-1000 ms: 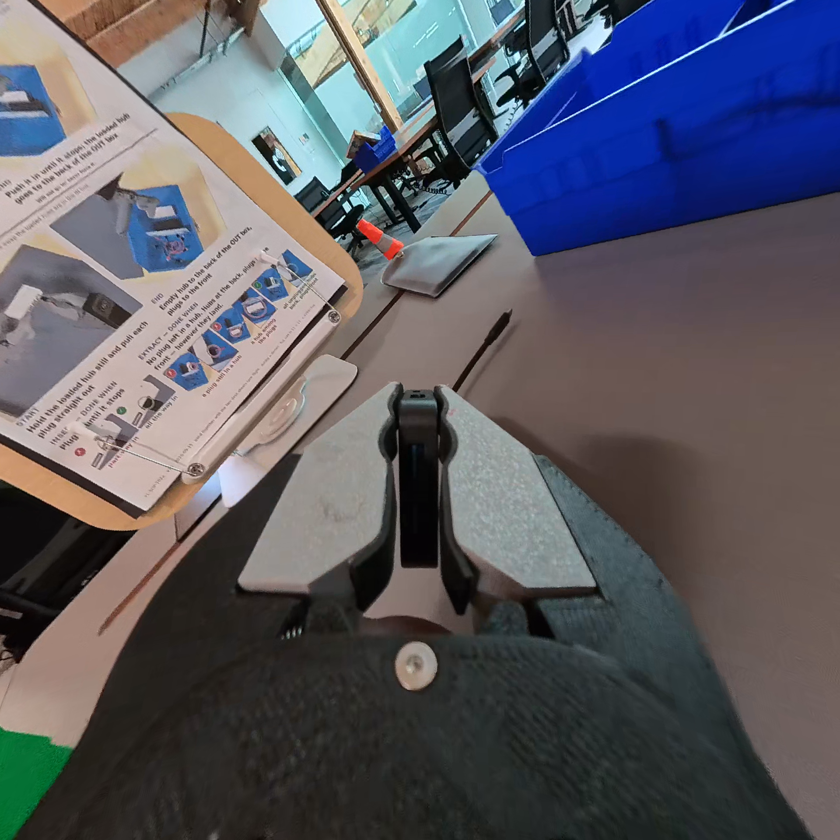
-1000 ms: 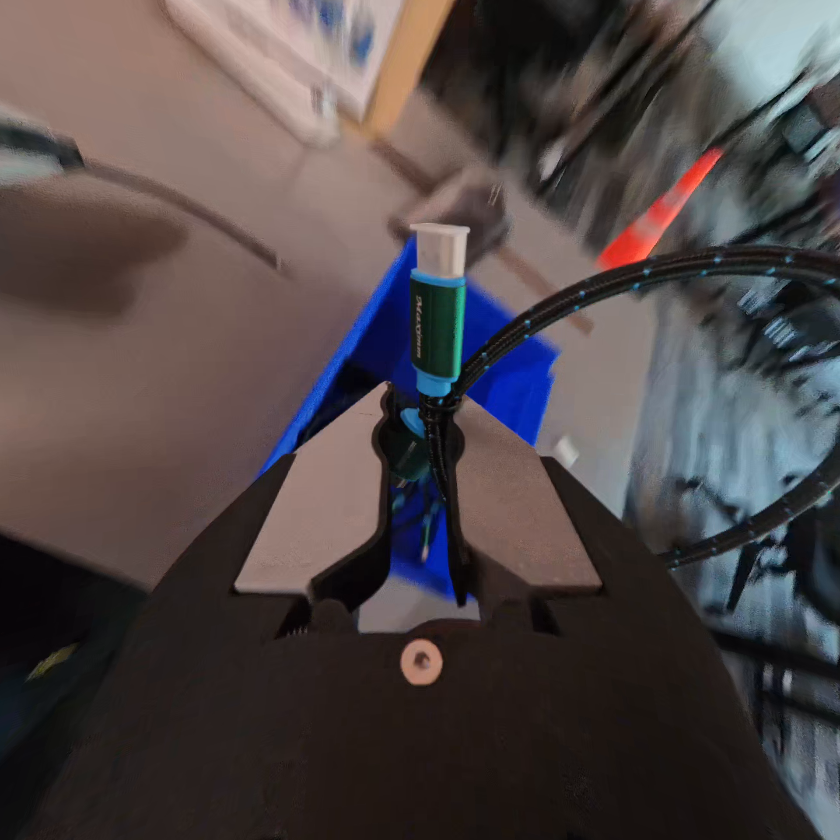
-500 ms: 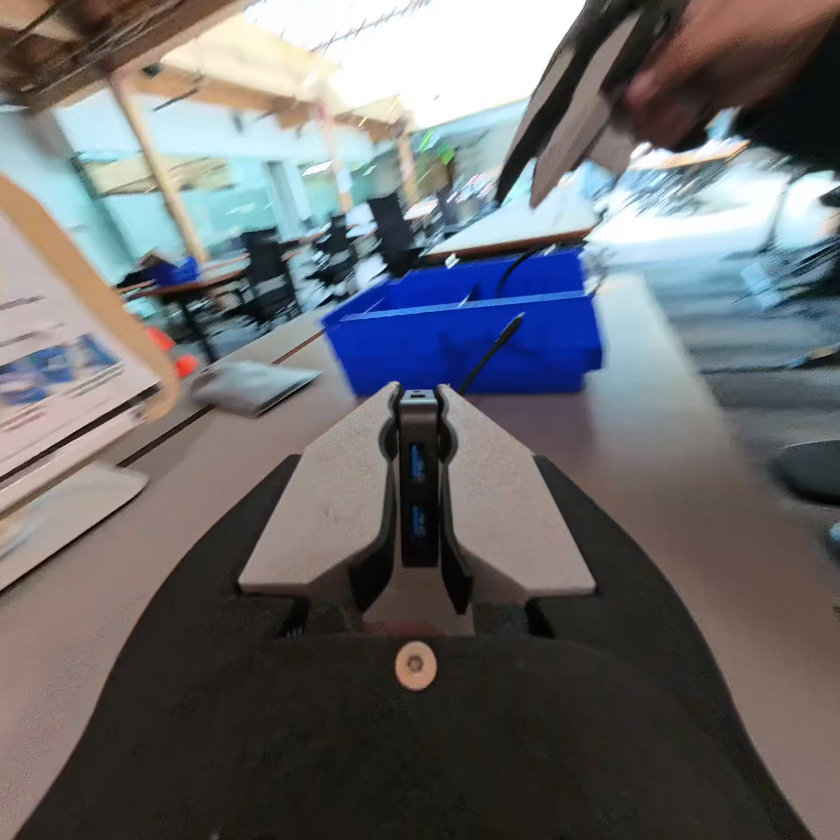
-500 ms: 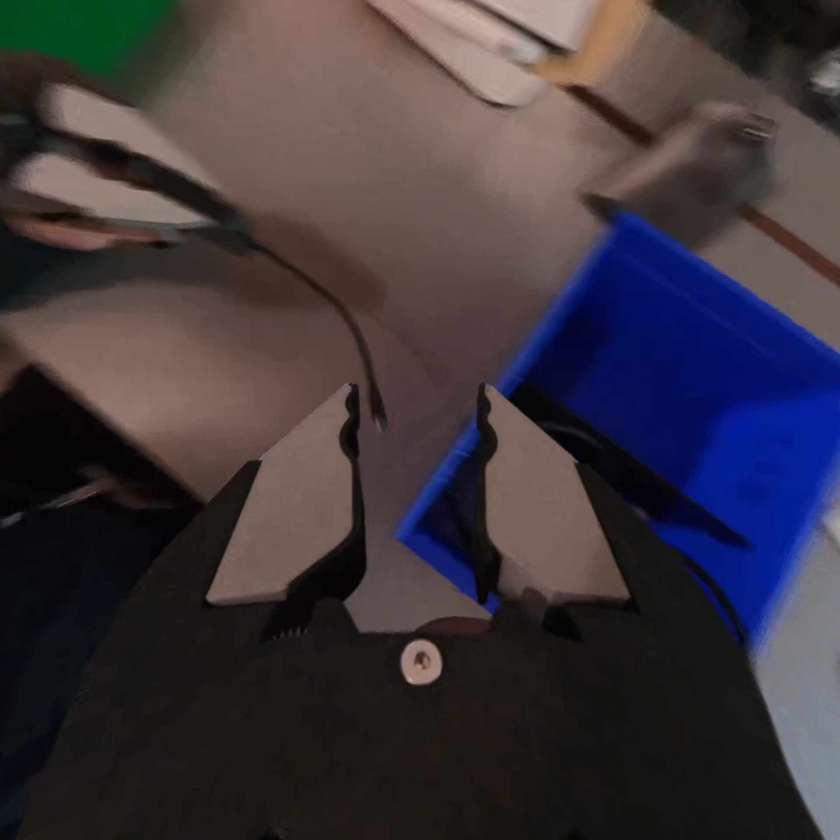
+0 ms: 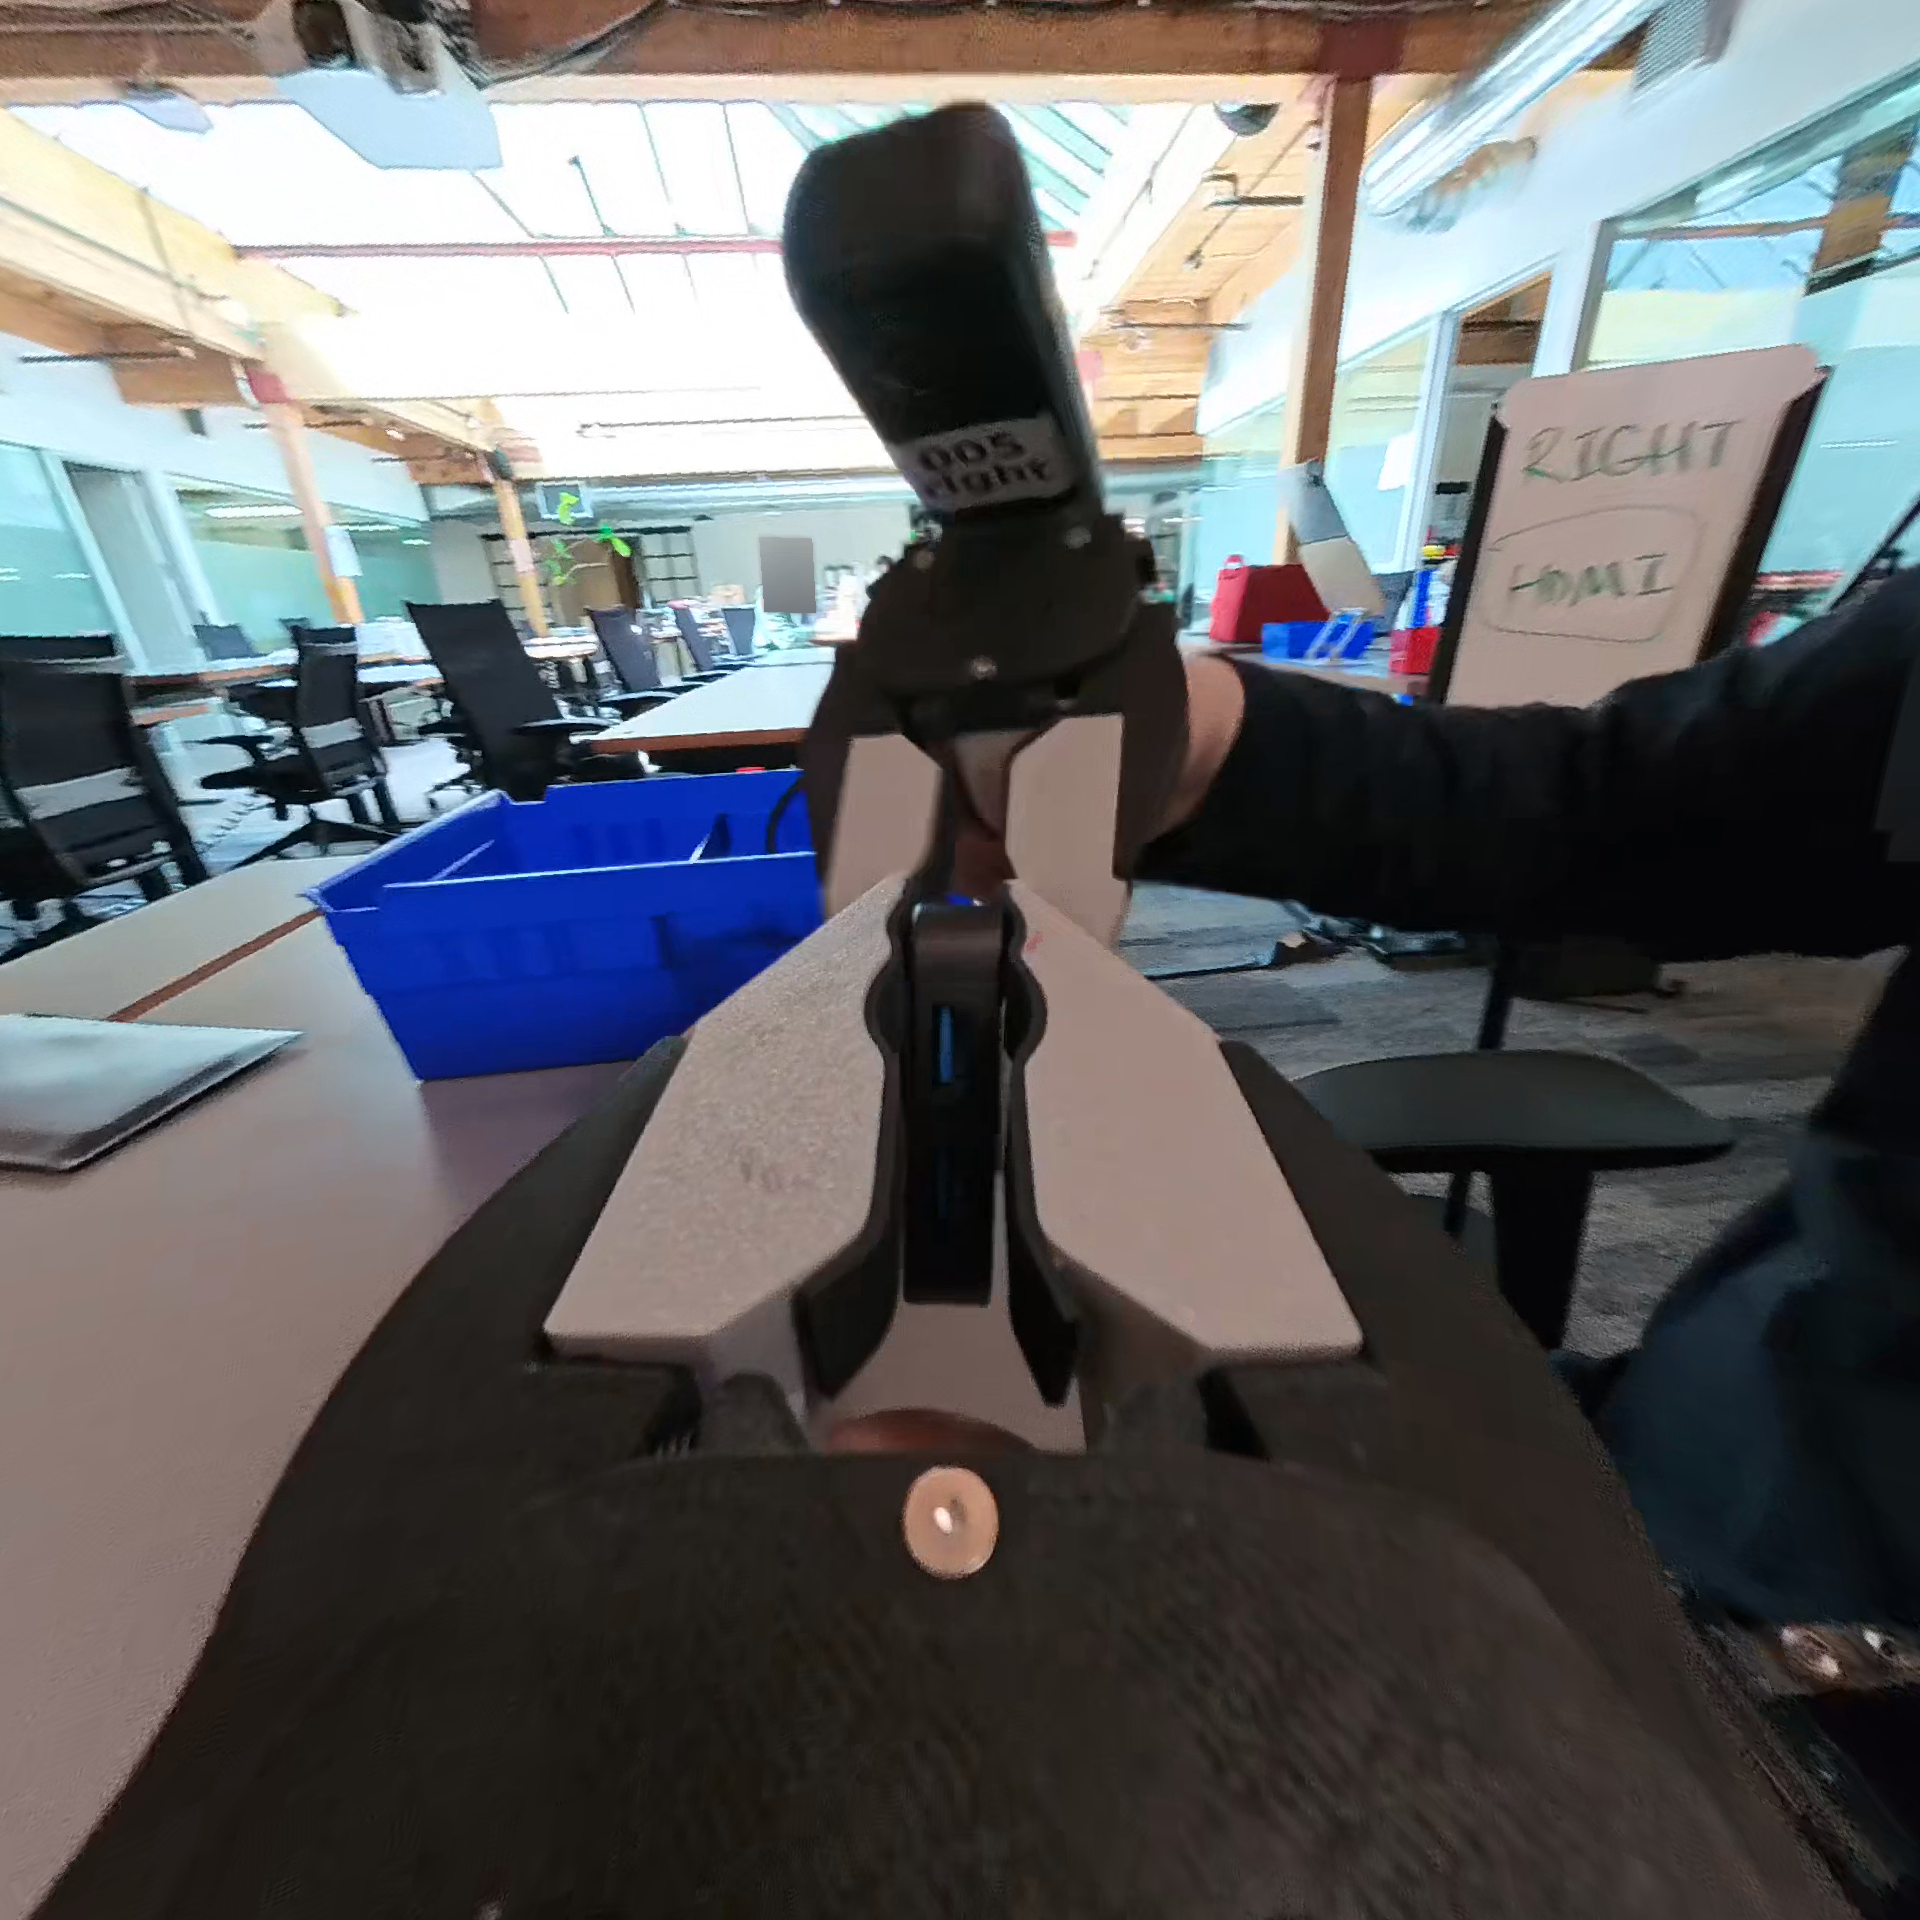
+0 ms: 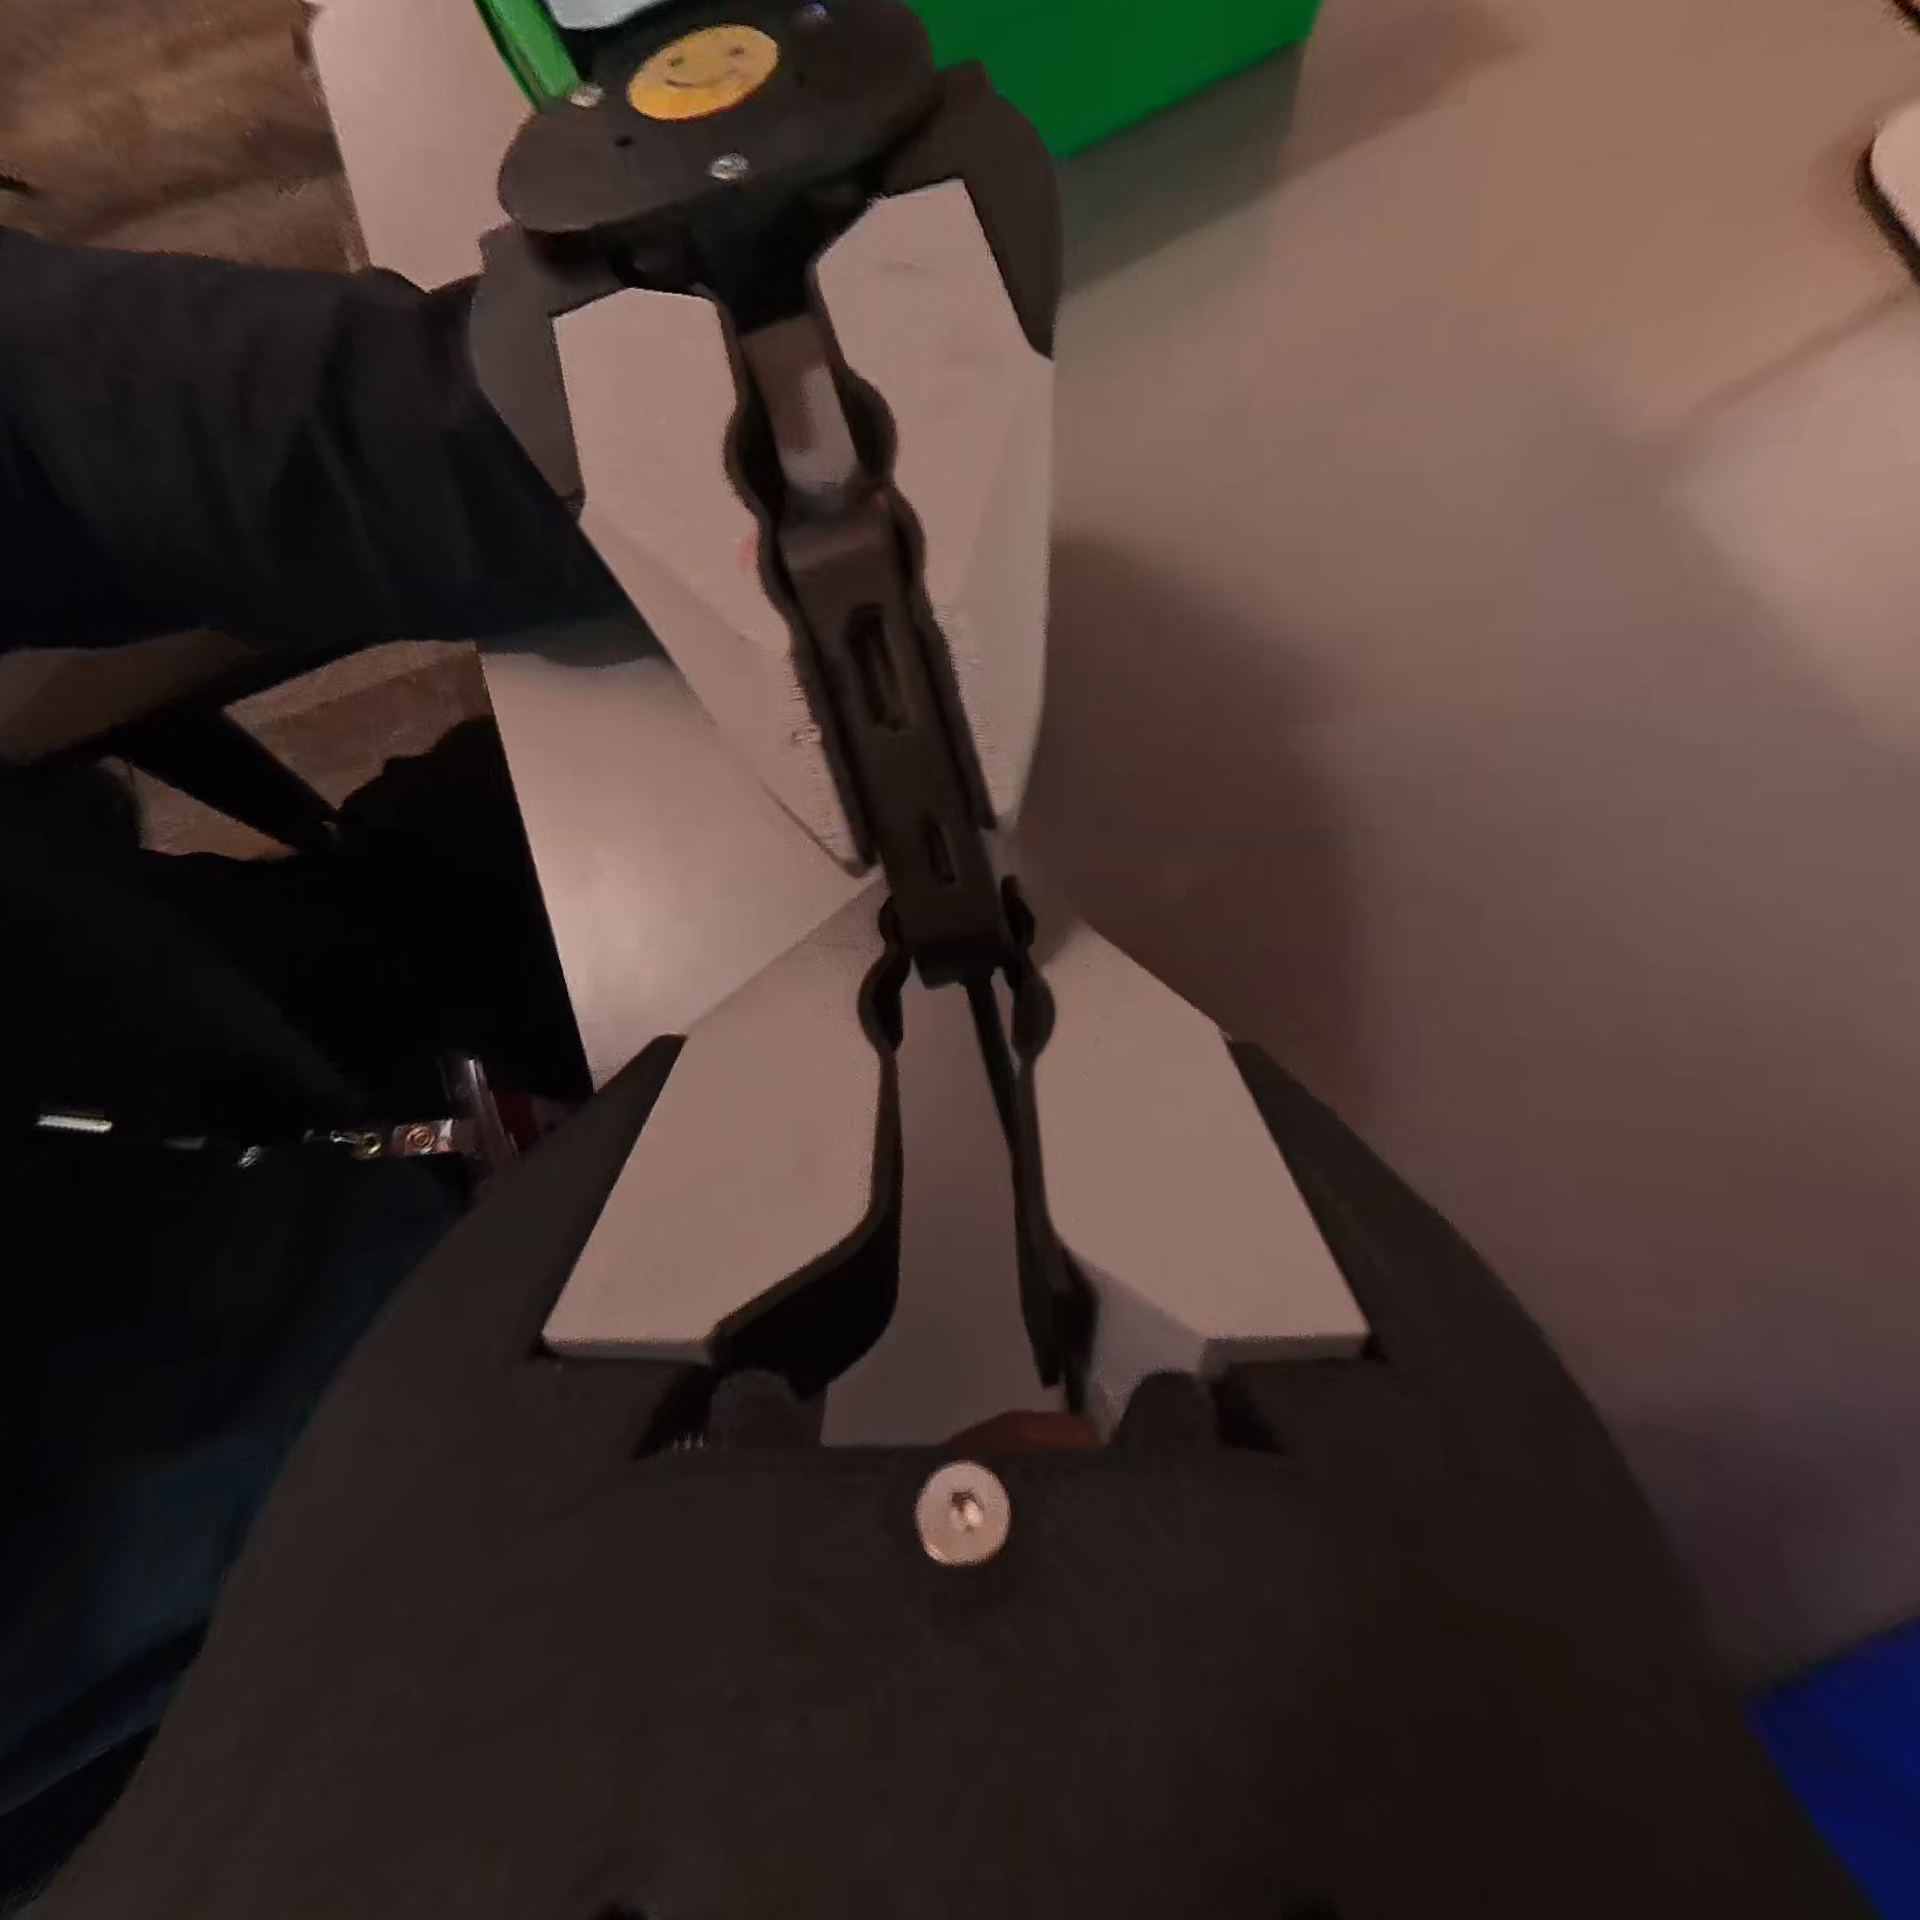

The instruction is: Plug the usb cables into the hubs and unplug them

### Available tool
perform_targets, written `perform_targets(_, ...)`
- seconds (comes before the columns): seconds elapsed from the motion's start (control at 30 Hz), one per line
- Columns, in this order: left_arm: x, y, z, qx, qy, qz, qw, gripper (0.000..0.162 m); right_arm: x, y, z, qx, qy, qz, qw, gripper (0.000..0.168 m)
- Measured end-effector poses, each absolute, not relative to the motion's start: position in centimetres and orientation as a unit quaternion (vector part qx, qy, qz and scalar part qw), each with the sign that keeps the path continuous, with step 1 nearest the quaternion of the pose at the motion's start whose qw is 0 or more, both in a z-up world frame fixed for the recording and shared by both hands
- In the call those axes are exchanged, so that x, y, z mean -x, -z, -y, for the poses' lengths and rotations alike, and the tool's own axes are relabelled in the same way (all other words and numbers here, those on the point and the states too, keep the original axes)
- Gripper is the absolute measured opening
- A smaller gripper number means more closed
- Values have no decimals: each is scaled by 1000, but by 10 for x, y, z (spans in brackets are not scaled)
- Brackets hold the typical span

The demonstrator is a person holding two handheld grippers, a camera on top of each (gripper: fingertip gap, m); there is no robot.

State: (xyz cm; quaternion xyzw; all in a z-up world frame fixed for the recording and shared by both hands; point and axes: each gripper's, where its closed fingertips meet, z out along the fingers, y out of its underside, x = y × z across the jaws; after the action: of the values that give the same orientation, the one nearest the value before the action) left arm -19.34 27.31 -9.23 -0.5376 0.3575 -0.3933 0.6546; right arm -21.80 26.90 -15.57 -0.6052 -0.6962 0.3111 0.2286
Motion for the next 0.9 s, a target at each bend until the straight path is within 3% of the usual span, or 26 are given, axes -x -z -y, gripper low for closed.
perform_targets(0.1,193,92,-273,546,413,-350,639,13,223,158,-265,587,-321,697,259,12)
perform_targets(0.23,209,90,-299,578,394,-271,661,34,187,155,-318,639,-176,668,337,11)
perform_targets(0.37,235,101,-327,635,368,-188,653,35,117,62,-399,674,-46,576,460,11)
perform_targets(0.5,244,119,-341,675,331,-170,637,28,65,-3,-463,696,14,526,489,11)
perform_targets(0.6,241,128,-343,691,309,-184,627,27,45,28,-525,725,84,521,442,12)
perform_targets(0.7,237,136,-342,701,287,-206,620,27,23,88,-575,773,162,499,357,41)
perform_targets(0.77,237,143,-344,710,267,-216,615,27,18,80,-589,761,215,481,380,28)
perform_targets(0.9,231,147,-346,718,273,-217,602,27,57,24,-563,709,158,486,486,30)
